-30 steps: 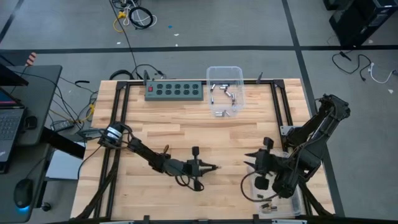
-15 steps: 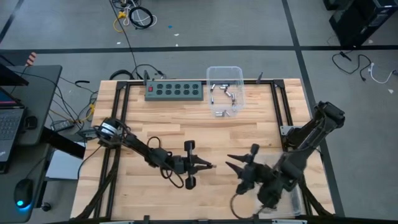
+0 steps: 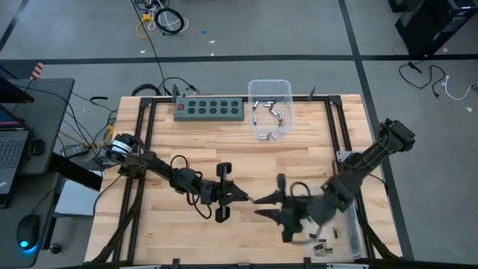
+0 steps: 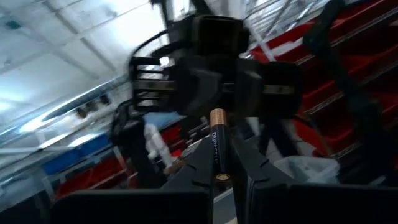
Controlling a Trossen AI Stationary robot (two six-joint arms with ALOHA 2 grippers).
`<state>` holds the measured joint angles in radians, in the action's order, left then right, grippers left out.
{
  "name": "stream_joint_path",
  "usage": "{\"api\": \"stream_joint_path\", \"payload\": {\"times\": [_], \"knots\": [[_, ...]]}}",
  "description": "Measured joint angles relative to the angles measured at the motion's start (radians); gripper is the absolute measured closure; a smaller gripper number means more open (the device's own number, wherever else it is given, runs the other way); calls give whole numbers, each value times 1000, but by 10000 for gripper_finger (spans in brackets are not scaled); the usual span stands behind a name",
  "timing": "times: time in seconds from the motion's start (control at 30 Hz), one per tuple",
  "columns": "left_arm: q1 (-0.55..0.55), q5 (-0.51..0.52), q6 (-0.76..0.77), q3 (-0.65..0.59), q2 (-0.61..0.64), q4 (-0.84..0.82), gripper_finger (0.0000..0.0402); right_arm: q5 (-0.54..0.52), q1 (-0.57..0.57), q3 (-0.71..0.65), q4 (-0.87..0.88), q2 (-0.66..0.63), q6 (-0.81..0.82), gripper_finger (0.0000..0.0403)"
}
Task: Sort batteries
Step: Put the black battery into the bottom transparent bin
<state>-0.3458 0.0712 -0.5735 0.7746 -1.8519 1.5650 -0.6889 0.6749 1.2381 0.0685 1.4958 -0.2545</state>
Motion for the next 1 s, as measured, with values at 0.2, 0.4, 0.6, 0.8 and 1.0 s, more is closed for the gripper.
{"api": "stream_joint_path", "payload": {"times": [0.2,0.4,0.6,0.8,1.0], "knots": [[20,-84,26,0,2,1,385,307,-130,0,-65,7,-87,292],[19,-107,27,1,2,2,385,436,-179,0,-91,7,-127,296],[19,-110,27,2,9,2,385,483,-200,-34,-135,7,-166,306],[26,-114,26,14,22,2,385,489,-226,-63,-176,5,-178,320],[38,-118,29,13,21,2,384,508,-230,-64,-181,5,-196,342]]}}
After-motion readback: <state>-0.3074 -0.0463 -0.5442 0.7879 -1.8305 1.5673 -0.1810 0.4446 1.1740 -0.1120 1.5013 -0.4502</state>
